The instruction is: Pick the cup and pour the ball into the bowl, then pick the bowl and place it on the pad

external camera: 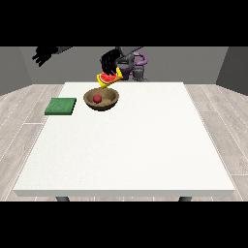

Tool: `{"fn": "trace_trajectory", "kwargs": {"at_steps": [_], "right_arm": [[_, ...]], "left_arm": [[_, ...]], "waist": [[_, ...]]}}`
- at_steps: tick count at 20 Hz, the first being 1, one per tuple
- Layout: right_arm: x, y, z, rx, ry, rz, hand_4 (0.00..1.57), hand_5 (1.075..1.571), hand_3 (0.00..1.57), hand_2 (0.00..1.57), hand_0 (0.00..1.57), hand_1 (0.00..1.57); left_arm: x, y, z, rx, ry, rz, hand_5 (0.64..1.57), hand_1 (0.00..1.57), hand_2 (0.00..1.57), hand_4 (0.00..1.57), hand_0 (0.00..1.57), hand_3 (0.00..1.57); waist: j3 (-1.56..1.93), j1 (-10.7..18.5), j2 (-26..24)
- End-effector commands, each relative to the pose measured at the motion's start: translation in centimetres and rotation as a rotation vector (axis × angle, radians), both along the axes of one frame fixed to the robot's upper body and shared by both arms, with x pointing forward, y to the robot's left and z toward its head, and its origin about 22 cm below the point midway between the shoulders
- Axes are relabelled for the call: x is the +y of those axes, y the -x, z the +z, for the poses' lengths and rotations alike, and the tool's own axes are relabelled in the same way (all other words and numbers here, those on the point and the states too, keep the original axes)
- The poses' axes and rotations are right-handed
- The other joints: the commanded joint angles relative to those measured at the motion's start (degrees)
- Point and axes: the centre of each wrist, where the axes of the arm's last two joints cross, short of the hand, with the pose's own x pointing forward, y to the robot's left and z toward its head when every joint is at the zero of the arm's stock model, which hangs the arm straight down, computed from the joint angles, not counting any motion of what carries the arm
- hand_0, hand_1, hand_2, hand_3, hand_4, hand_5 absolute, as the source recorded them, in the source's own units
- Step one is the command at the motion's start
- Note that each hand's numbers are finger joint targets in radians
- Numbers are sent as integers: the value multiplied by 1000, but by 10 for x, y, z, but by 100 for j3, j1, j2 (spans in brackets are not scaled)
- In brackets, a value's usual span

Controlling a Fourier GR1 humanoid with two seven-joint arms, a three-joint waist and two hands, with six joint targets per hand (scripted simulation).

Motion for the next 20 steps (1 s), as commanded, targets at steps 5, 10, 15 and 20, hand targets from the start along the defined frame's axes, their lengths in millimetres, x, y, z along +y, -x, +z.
{"fn": "trace_trajectory", "kwargs": {"at_steps": [5,10,15,20], "right_arm": [[0,24,-22,62,0,-65,726,1546,143,0,0,0],[-9,23,-14,64,22,-146,777,1559,132,0,0,0],[1,24,-25,86,14,-176,788,1555,0,0,0,0],[30,33,-57,113,-35,-208,747,1563,0,0,0,0]], "left_arm": [[59,-16,15,-8,460,62,1561,805,1571,1168,805,1563],[117,-35,62,-37,1002,107,1545,635,936,1285,635,669],[153,-42,109,11,1529,69,1570,0,0,1120,0,0],[217,-43,135,139,1794,-93,1566,0,0,1054,0,0]], "waist": [[-20,459,-347],[-78,1007,-353],[-88,1348,-146],[-28,1697,175]]}}
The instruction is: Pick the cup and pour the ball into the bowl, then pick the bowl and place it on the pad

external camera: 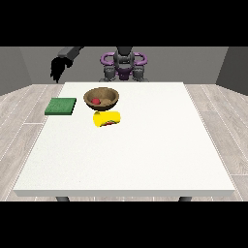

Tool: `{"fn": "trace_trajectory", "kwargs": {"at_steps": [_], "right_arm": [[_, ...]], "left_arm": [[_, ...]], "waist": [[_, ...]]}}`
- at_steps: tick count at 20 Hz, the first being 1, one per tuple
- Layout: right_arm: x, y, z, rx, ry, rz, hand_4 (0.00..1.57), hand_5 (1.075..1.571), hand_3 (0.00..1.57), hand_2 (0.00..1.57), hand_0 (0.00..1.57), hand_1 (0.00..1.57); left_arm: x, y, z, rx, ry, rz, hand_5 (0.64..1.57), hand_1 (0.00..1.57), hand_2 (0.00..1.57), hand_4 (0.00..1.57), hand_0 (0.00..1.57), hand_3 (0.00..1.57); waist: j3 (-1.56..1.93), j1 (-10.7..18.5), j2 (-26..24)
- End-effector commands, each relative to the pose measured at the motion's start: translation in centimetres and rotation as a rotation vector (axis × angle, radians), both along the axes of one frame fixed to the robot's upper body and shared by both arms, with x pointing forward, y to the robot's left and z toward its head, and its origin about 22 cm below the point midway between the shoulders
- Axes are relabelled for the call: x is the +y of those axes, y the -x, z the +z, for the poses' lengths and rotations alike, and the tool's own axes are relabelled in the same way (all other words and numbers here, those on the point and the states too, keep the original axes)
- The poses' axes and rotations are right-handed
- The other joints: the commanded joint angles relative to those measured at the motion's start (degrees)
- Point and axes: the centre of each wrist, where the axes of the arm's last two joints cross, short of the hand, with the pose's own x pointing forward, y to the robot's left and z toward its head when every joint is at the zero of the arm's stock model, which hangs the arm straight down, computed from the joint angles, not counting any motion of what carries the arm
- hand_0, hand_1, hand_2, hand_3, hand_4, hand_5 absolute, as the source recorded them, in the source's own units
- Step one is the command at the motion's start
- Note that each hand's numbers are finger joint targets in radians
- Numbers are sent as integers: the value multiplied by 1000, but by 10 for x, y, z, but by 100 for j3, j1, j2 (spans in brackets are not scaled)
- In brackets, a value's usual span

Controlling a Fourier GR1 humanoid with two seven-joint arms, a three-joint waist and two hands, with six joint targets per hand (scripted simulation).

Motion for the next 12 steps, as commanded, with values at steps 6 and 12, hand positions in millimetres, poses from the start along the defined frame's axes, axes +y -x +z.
{"fn": "trace_trajectory", "kwargs": {"at_steps": [6,12], "right_arm": [[52,4,-35,-9,-62,-80,737,1565,0,0,0,0],[73,11,-77,-23,-77,-45,694,1566,0,0,0,0]], "left_arm": [[143,13,36,-63,300,-160,1558,0,0,1055,0,0],[155,22,52,-65,305,-152,1561,0,0,993,0,0]], "waist": [[48,396,548],[58,323,879]]}}
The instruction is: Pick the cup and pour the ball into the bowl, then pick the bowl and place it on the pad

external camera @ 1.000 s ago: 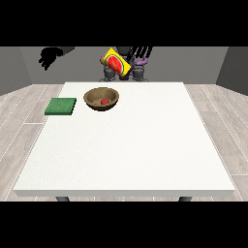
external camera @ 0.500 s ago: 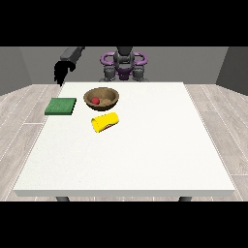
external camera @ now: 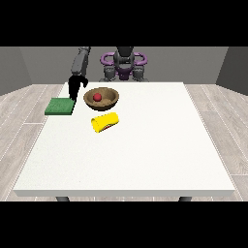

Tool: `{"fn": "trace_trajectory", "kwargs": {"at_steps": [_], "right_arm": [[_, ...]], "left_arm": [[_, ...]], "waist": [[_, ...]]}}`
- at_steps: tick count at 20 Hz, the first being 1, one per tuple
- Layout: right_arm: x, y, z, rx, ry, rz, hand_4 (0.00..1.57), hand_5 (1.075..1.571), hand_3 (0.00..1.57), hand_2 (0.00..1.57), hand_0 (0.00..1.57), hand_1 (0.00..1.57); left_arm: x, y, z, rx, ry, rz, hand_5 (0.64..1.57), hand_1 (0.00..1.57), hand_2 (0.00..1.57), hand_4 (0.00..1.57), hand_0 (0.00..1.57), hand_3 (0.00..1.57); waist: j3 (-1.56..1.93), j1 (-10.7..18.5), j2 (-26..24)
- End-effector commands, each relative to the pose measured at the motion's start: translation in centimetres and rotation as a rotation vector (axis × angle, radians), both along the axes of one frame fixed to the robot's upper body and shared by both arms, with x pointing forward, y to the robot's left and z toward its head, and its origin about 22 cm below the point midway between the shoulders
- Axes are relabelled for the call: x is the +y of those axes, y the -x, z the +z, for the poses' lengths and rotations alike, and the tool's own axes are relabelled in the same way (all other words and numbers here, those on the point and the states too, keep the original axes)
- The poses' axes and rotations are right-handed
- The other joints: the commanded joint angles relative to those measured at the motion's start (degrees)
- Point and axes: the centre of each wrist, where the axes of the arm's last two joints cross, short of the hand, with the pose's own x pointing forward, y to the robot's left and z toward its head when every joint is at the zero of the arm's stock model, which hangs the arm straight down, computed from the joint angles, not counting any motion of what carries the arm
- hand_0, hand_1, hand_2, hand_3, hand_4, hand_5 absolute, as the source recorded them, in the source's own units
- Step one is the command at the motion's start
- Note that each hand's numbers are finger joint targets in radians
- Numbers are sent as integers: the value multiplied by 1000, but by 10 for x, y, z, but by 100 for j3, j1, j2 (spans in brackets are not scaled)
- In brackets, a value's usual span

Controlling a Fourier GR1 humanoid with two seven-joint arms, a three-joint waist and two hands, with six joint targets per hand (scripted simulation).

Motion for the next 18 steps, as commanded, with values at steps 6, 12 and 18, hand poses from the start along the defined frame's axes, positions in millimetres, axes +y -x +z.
{"fn": "trace_trajectory", "kwargs": {"at_steps": [6,12,18], "right_arm": [[-9,-17,-14,-40,-26,5,565,1560,0,0,0,0],[8,-29,-23,-73,3,14,509,1552,0,0,0,0],[20,-38,-24,-92,17,25,449,1546,0,0,0,0]], "left_arm": [[55,27,33,-47,26,-16,1535,0,0,1011,0,0],[64,39,22,-86,10,6,1533,0,0,1019,0,0],[71,46,45,-115,-3,20,1540,0,0,1018,0,0]], "waist": [[9,21,390],[8,-85,684],[7,-139,819]]}}
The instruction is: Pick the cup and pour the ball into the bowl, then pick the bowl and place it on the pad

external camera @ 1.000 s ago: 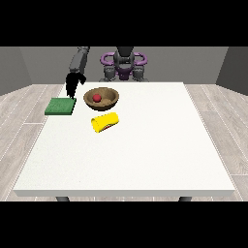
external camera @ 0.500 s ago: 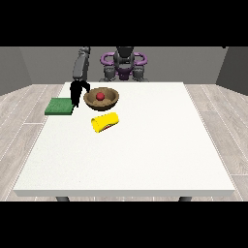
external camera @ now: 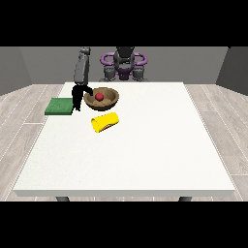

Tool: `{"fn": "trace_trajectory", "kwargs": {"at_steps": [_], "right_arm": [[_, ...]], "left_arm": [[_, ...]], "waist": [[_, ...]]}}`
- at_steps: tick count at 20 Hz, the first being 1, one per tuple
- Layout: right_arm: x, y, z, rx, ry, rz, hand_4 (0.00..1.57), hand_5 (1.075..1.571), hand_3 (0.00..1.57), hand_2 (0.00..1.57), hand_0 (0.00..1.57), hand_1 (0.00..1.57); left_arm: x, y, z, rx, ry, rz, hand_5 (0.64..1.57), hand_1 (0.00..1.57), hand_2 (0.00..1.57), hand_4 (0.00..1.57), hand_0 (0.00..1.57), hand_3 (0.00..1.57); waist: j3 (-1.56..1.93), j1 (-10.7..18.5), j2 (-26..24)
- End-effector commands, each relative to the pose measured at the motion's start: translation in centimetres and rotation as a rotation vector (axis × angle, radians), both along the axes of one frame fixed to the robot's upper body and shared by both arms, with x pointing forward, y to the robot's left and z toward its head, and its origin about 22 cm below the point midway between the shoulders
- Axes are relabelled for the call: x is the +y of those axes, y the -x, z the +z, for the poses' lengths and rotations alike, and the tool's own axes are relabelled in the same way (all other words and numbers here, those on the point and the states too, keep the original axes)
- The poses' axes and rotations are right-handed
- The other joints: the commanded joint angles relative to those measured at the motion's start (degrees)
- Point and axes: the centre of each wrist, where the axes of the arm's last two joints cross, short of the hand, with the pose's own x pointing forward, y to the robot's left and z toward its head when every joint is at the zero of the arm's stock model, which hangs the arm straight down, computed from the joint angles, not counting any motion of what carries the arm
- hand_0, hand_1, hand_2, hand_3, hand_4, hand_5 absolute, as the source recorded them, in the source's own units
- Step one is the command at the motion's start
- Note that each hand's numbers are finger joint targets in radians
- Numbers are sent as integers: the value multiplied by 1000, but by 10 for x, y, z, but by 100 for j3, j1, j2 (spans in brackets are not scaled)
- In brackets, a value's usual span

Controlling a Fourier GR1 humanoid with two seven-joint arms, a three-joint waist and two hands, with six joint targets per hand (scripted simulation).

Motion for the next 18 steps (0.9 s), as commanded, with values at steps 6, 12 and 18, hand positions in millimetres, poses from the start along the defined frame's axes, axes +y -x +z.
{"fn": "trace_trajectory", "kwargs": {"at_steps": [6,12,18], "right_arm": [[35,-8,-9,50,-14,-14,463,1550,0,0,0,0],[-8,26,-30,228,37,-160,608,1514,0,580,878,878],[-33,47,-33,329,246,-222,903,1495,1566,1571,1571,1571]], "left_arm": [[21,13,7,-2,-2,-18,1537,0,0,1022,0,0],[23,18,11,-67,16,-15,1535,0,0,1018,0,0],[26,19,37,-87,29,-37,1523,0,0,1071,0,0]], "waist": [[85,184,75],[87,204,366],[75,253,477]]}}
